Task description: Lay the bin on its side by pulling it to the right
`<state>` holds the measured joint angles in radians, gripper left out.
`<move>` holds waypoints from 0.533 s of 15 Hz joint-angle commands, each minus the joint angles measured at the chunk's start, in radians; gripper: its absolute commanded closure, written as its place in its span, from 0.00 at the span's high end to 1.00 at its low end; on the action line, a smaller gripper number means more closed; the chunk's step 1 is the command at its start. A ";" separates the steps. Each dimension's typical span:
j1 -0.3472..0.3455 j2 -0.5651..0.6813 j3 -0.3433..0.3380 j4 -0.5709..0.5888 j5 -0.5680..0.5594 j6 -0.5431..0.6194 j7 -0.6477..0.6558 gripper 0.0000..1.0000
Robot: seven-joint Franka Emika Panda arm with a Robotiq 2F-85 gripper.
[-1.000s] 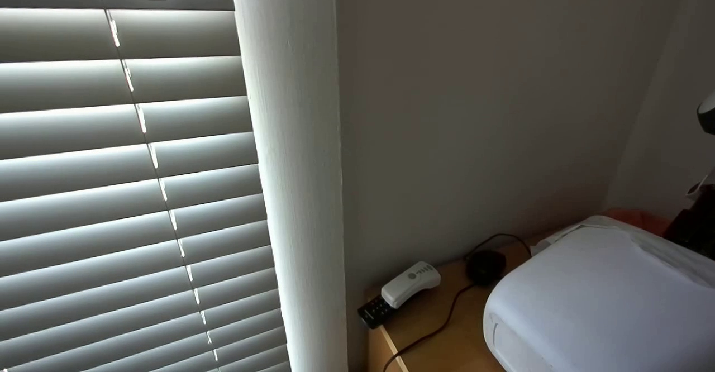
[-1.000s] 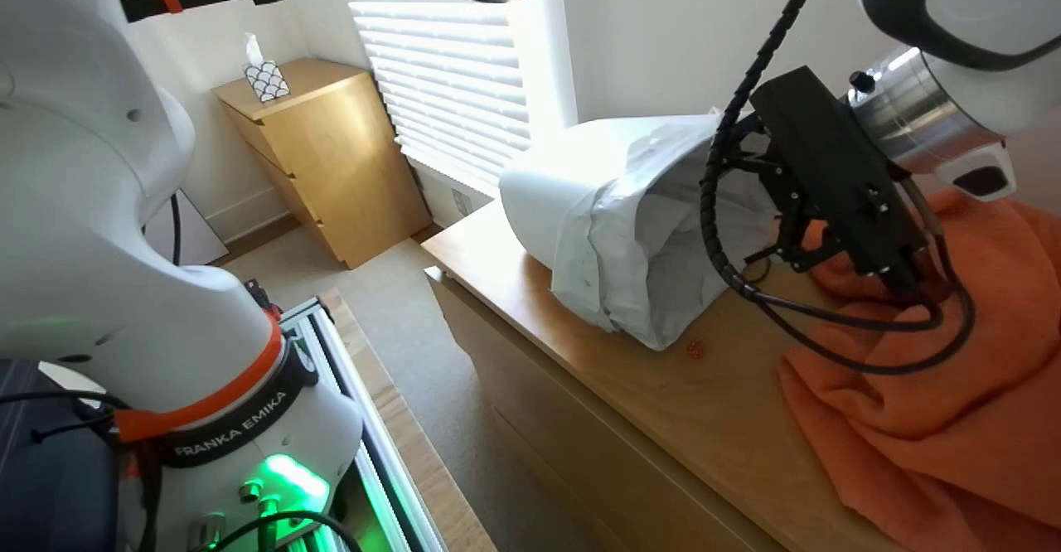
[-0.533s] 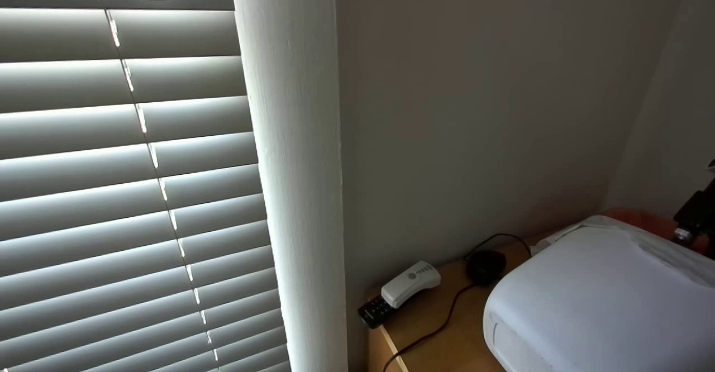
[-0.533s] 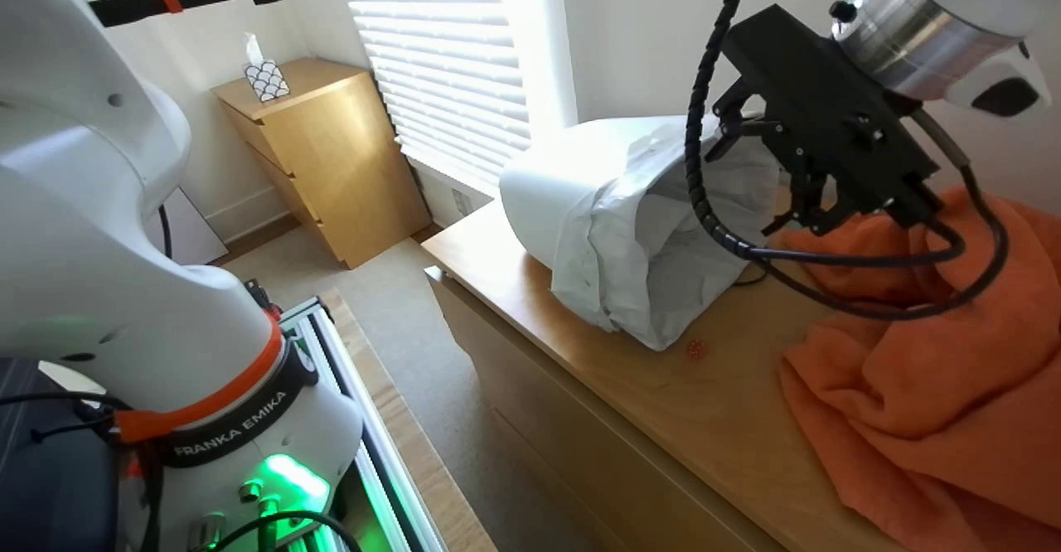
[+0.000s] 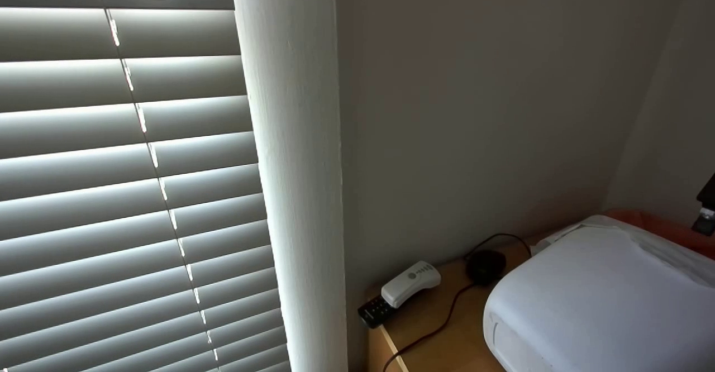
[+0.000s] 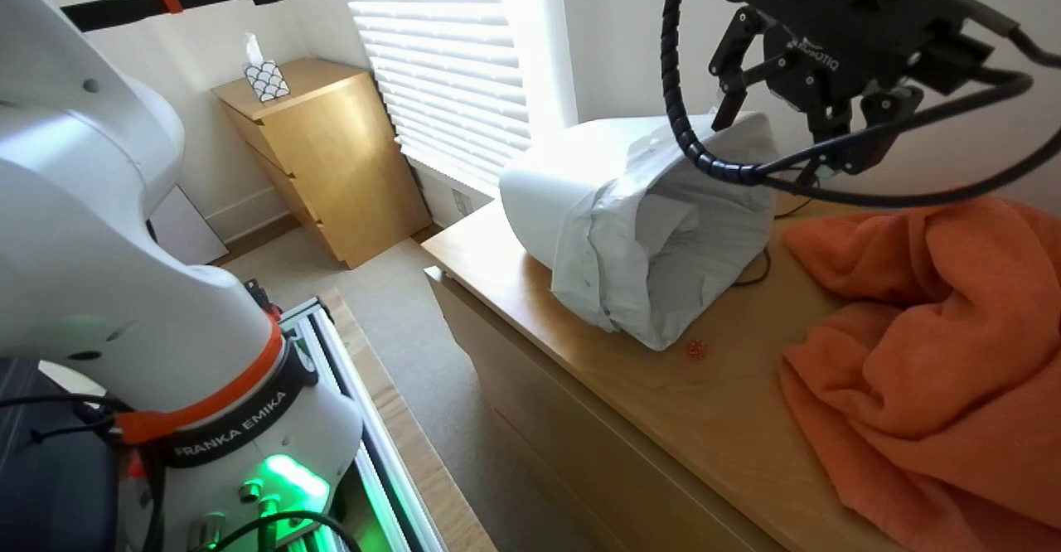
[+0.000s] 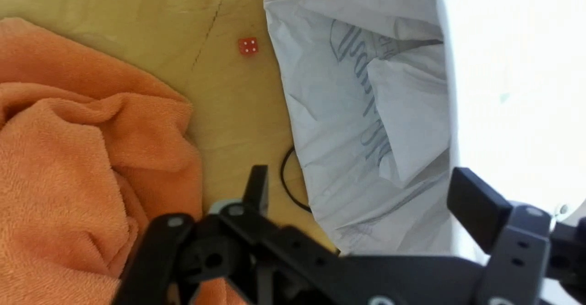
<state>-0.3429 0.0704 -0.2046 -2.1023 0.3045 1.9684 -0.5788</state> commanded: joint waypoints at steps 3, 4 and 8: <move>0.033 -0.170 -0.027 -0.092 -0.018 -0.008 -0.054 1.00; 0.039 -0.190 -0.030 -0.097 -0.022 -0.013 -0.061 1.00; 0.073 -0.283 -0.040 -0.132 -0.039 -0.069 -0.178 1.00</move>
<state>-0.3059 -0.1200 -0.2176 -2.1761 0.2871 1.9470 -0.6675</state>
